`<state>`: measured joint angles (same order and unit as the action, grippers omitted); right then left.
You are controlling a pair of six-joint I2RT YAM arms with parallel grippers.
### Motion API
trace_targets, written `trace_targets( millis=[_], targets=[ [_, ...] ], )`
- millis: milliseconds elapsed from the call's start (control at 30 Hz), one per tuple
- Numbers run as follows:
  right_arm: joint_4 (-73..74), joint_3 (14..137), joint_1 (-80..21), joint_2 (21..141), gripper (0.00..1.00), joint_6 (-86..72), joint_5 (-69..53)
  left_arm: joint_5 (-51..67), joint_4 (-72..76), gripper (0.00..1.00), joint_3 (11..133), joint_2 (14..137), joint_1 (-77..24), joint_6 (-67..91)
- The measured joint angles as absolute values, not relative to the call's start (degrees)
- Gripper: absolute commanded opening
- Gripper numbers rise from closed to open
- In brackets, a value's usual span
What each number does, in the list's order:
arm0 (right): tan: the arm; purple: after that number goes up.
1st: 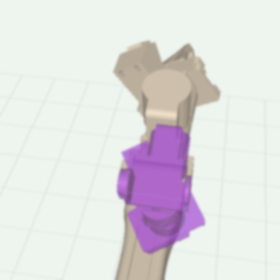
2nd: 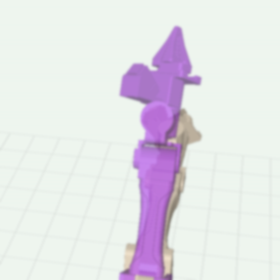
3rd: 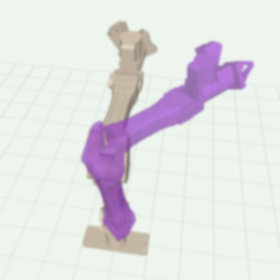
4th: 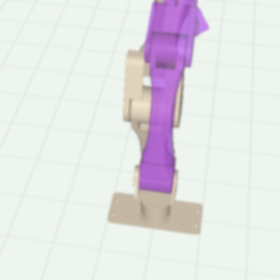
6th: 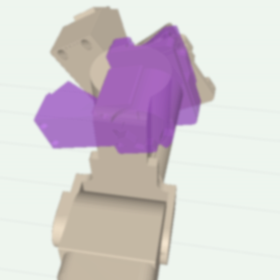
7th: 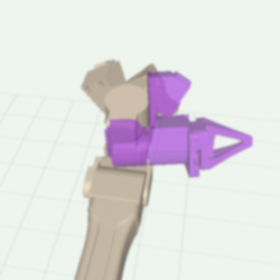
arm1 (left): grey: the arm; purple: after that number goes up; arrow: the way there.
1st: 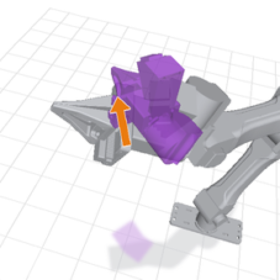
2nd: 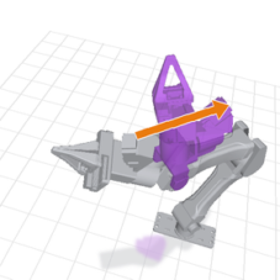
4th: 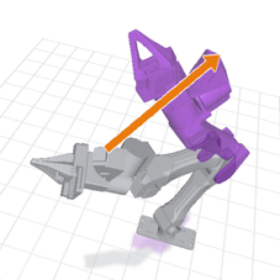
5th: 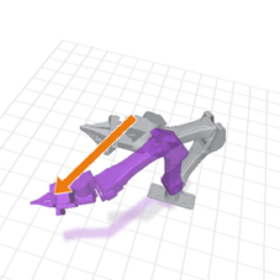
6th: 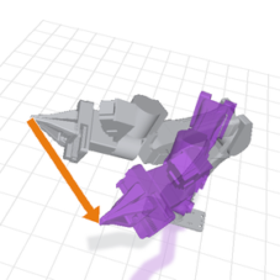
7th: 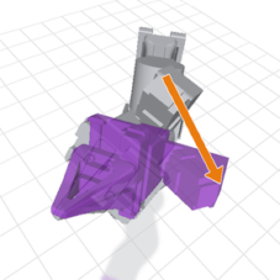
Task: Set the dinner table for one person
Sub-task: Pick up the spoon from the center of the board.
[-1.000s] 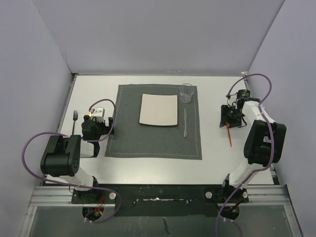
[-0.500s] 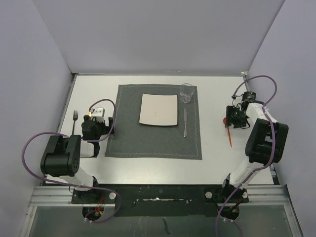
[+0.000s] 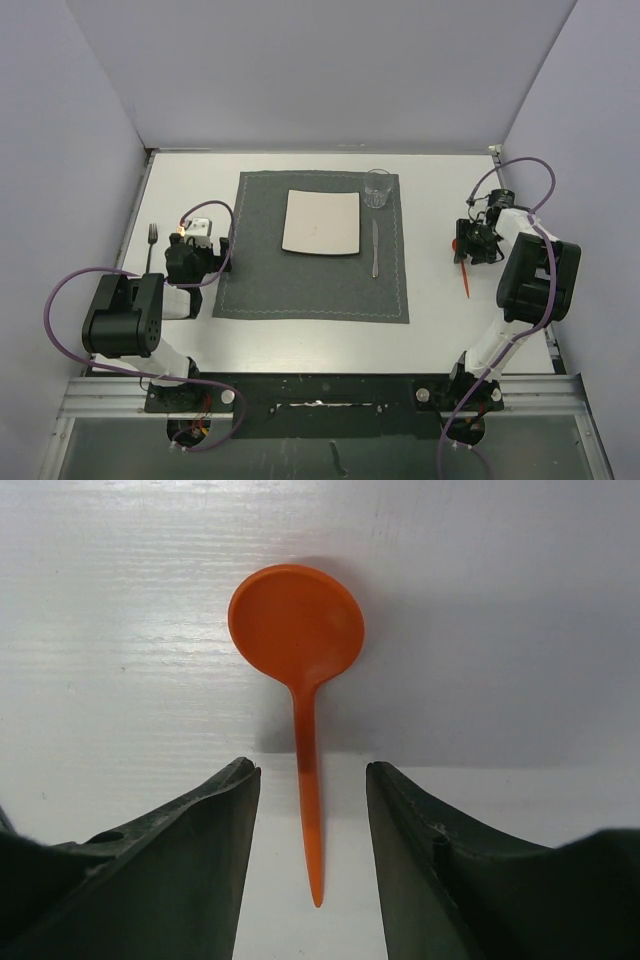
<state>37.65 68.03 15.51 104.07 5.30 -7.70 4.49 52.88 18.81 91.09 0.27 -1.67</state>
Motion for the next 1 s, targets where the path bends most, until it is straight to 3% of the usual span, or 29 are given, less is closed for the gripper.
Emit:
trace_targets(
  millis=[367,500,533,1000],
  targets=[
    [37.71,68.75,15.38,105.91,0.40,5.37,-7.51,4.49,52.88,0.98,18.81,91.09,0.27,-1.67],
    [37.71,68.75,15.31,105.97,0.02,5.52,-7.46,4.49,52.88,0.98,18.81,91.09,0.27,-1.67],
    [37.74,68.75,15.29,106.02,0.00,5.32,-7.44,4.49,52.88,0.98,18.81,91.09,0.27,-1.67],
    [42.44,71.79,10.96,107.68,0.00,-3.44,-3.49,4.49,52.90,0.98,18.81,91.09,0.27,-1.67]
  ],
)
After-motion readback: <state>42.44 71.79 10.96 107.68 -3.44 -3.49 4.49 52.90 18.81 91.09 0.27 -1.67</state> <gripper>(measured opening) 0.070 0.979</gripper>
